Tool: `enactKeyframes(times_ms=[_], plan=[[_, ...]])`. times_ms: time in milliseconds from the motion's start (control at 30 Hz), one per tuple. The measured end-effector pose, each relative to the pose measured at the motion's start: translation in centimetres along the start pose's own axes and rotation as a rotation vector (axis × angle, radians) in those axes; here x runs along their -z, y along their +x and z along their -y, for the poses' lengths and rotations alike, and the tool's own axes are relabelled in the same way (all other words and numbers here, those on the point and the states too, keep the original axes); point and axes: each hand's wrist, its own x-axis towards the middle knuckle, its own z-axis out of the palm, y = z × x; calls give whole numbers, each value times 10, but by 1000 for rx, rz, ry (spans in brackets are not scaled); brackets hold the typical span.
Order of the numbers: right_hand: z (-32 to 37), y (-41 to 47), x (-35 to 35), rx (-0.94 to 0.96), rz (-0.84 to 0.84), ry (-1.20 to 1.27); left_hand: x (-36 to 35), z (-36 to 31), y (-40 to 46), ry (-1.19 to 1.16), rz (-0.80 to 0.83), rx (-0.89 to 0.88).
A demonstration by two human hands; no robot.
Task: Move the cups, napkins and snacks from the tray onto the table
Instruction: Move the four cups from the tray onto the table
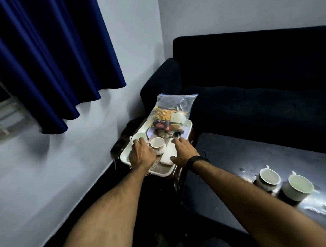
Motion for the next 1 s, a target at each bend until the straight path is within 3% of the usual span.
enactKeyframes(times_ms=[200,500,700,833,1000], plan=[[28,57,-26,93,27,56,-11,27,34,16,29,211],[27,108,-58,68,127,42,-40,28,82,-63,139,278],[16,106,-65,67,42,196,-53,24,96,-102,129,314],[7,96,-53,-17,-125,435,-60,17,103,-189,63,371],[-34,83,-17,-61,-207,521,-63,15,102,-111,19,365]])
